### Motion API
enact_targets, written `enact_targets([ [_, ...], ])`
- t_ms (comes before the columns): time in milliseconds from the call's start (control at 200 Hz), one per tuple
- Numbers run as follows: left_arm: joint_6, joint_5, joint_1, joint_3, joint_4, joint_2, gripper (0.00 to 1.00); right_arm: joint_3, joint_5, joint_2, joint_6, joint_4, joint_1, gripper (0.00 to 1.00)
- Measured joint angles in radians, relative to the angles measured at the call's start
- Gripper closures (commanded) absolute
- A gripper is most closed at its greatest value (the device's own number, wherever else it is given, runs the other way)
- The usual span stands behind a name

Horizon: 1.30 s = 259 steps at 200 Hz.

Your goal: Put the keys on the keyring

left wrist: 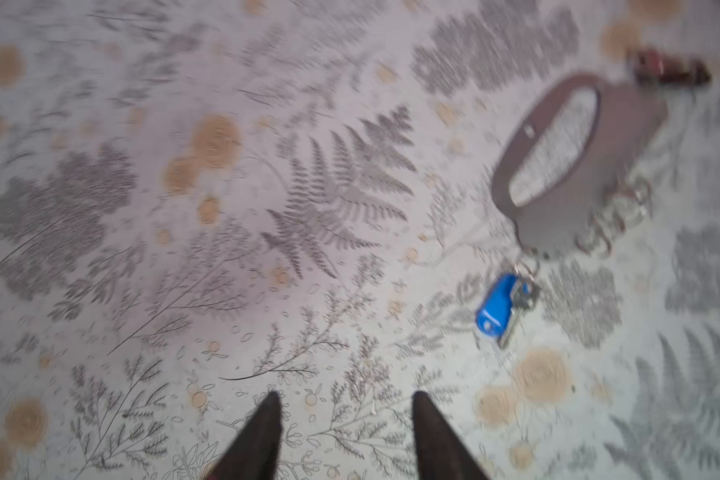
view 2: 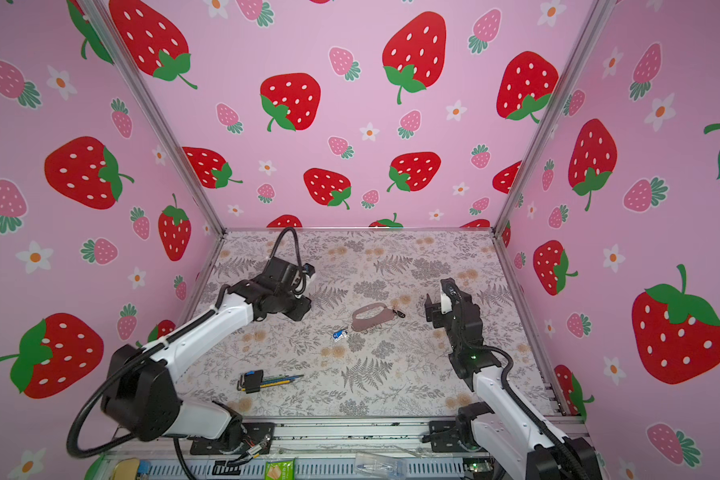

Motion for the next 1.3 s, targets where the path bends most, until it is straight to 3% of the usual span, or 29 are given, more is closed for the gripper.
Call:
enact_targets([
  [50, -0.047, -0.048, 0.061, -0.111, 0.148, -0.076, 0.03, -0.017, 0.041, 0.069, -0.001, 0.074, -0.024, 0.01],
  [125, -0.123, -0.110, 0.166, -0.253, 0.334, -0.126, 0.01, -0.026, 0.094, 0.180, -0.008, 0.181, -0.054, 0.01],
  [215, -0.180, -0.156, 0.270, -0.338, 0.460, -0.082, 0.02, -0.054, 0.101, 0.308, -0.018, 0.335, -0.095, 0.01],
  [300, -0.203, -0.176, 0.313, -0.375, 0.565, -0.028, 0.01, -0.108, 0.086, 0.401, -0.030, 0.482, -0.123, 0.01],
  [465, -0.190, -0.171, 0.324, -0.424, 0.768, -0.002, 0.02, -0.105, 0.011, 0.466, -0.040, 0.574, -0.134, 0.01],
  [670, -0.127, -0.125, 0.336, -0.435, 0.877, 0.007, 0.01, -0.155, -0.085, 0.603, -0.052, 0.849, -0.140, 0.01],
  [800, -0.119, -0.085, 0.372, -0.530, 1.044, 0.040, 0.01, -0.148, -0.104, 0.620, -0.051, 0.850, -0.143, 0.01],
  [895, -0.119, -0.068, 0.385, -0.578, 1.155, 0.158, 0.02, -0.129, -0.115, 0.620, -0.051, 0.851, -0.150, 0.01],
  [1296, -0.118, -0.053, 0.385, -0.573, 1.191, 0.202, 0.01, -0.121, -0.131, 0.620, -0.049, 0.851, -0.156, 0.01],
])
